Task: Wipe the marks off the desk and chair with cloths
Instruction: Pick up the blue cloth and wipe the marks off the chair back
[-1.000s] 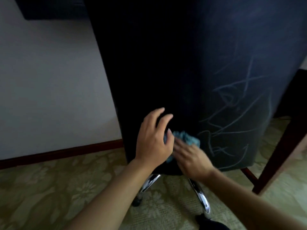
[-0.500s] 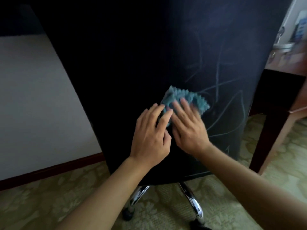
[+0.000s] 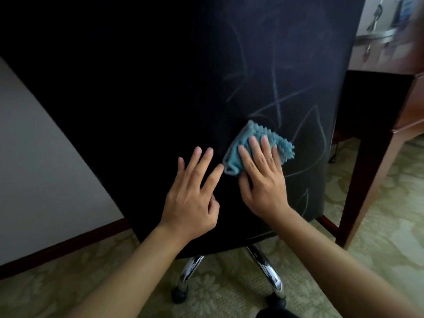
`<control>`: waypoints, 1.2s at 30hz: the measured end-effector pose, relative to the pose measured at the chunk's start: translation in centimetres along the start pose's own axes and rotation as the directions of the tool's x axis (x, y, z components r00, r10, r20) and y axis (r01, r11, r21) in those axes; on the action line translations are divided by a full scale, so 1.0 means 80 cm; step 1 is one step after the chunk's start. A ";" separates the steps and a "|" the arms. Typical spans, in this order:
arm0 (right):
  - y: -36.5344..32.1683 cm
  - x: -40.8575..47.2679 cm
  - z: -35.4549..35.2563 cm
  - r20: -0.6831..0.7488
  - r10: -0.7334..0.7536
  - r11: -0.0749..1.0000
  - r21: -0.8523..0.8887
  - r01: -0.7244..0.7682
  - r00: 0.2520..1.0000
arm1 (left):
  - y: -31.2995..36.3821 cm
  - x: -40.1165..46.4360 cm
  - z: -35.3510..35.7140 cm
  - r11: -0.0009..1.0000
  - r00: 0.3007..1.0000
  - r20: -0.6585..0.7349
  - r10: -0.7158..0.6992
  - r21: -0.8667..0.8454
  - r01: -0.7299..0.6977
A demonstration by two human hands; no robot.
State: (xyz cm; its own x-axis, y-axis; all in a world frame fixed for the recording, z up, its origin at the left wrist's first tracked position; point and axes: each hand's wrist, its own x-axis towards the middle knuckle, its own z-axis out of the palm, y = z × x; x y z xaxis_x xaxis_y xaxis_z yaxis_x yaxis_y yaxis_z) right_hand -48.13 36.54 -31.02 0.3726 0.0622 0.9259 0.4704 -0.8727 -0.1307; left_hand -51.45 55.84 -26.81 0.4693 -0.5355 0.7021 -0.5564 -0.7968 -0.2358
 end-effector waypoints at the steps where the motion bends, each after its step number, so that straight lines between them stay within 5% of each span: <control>1: 0.000 0.002 0.004 -0.027 0.015 1.000 0.000 -0.015 1.000 | 0.000 0.001 0.001 1.000 1.000 -0.007 0.006 0.012 -0.006; 8: -0.036 -0.158 0.030 0.126 0.279 0.960 0.002 -0.282 0.952 | 0.001 -0.002 0.001 0.997 0.999 -0.001 0.036 0.063 -0.036; 11: -0.033 -0.152 0.026 0.156 0.283 0.954 0.060 -0.295 0.946 | 0.017 0.002 0.003 0.989 0.991 0.037 0.129 0.062 -0.131; 18: 0.046 -0.060 -0.004 -0.043 0.321 0.947 0.051 -0.318 0.946 | 0.072 0.046 0.019 0.925 0.896 0.250 0.367 0.006 -0.381; 23: 0.011 -0.182 0.021 0.088 0.631 0.772 0.024 -0.635 0.770 | 0.075 0.043 0.035 0.891 0.833 0.425 0.356 0.115 -0.439; 27: 0.013 -0.202 0.017 0.186 0.592 0.802 -0.037 -0.596 0.784 | 0.062 0.044 0.040 0.876 0.800 0.472 0.370 0.111 -0.470; 30: 0.044 -0.140 0.003 0.082 0.618 0.784 0.012 -0.621 0.782 | 0.064 0.044 0.040 0.882 0.787 0.492 0.371 0.077 -0.464; 36: 0.084 -0.104 0.002 -0.034 0.768 0.632 0.197 -0.749 0.639 | 0.062 0.048 0.043 0.877 0.772 0.497 0.396 0.044 -0.478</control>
State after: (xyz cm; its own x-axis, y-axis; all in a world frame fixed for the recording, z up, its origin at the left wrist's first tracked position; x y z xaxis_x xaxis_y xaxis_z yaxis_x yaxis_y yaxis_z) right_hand -47.92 30.21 -39.67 0.5723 -0.6471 0.5038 0.1756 -0.5033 -0.8461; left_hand -50.06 48.86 -27.64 0.4831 -0.8681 0.1145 -0.6825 -0.4552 -0.5718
